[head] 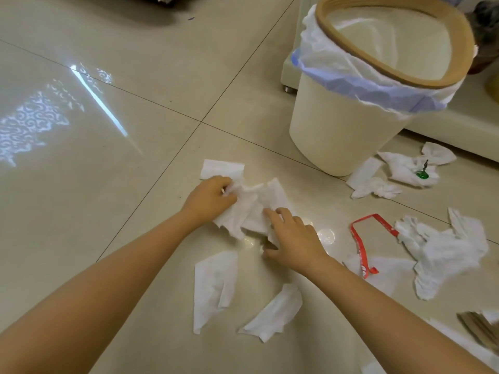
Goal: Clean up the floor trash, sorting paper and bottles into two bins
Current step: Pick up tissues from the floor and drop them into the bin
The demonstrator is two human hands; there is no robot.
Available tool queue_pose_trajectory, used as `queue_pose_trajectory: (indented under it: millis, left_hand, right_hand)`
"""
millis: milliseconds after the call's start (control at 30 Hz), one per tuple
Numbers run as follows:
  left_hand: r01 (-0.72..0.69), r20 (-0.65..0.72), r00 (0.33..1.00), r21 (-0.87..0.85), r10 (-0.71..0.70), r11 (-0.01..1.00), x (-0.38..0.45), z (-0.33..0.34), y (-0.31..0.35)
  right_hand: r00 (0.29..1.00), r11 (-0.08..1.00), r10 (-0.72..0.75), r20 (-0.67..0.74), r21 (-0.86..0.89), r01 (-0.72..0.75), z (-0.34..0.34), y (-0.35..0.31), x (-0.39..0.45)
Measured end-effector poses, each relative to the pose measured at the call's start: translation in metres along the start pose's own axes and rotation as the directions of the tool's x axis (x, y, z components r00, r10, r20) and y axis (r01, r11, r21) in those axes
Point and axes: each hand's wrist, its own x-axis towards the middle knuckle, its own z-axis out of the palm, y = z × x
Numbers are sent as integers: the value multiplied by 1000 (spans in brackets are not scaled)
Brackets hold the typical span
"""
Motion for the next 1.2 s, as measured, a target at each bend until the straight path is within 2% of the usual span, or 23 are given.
queue_pose_trajectory:
  millis: [100,200,267,400,567,633,767,967,1100,1200]
  left_hand:
    - [41,-81,995,-206,-59,978,0,-10,1]
    - [133,-43,987,-320,-154,938,2,-14,-5]
    - [193,1,978,-361,-207,912,1,-14,-8]
    - [269,97,963,-424,-252,865,-3,-4,-10]
    - [281,142,959,-376,-245,883,-2,8,-13]
    - [296,149,955,-375,-258,879,0,10,-15]
    - [319,152,948,-394,-281,862,-1,13,-20]
    - [301,55,952,-338,-300,892,-1,17,-31]
    - [283,-75,938,-392,-337,875,7,11,-30]
    - [234,-227,910,-409,-347,882,25,-2,-28]
  right_hand:
    - [999,999,30,-37,44,-29,2,-5,8]
    - [982,993,58,-178,111,-39,-1,-10,14]
    - [970,974,104,-218,219,-55,-4,-10,19]
    - [976,920,167,-140,378,-104,-9,-5,30]
    - [969,903,236,68,353,-245,-8,1,48]
    - [964,904,253,78,335,-265,-6,-2,56]
    - [971,926,239,-1,302,-227,-1,-12,63]
    - [964,918,265,-9,308,-249,4,-11,55]
    - [931,862,344,-120,434,-262,2,4,52]
    - [885,771,420,-202,594,-230,-8,19,51]
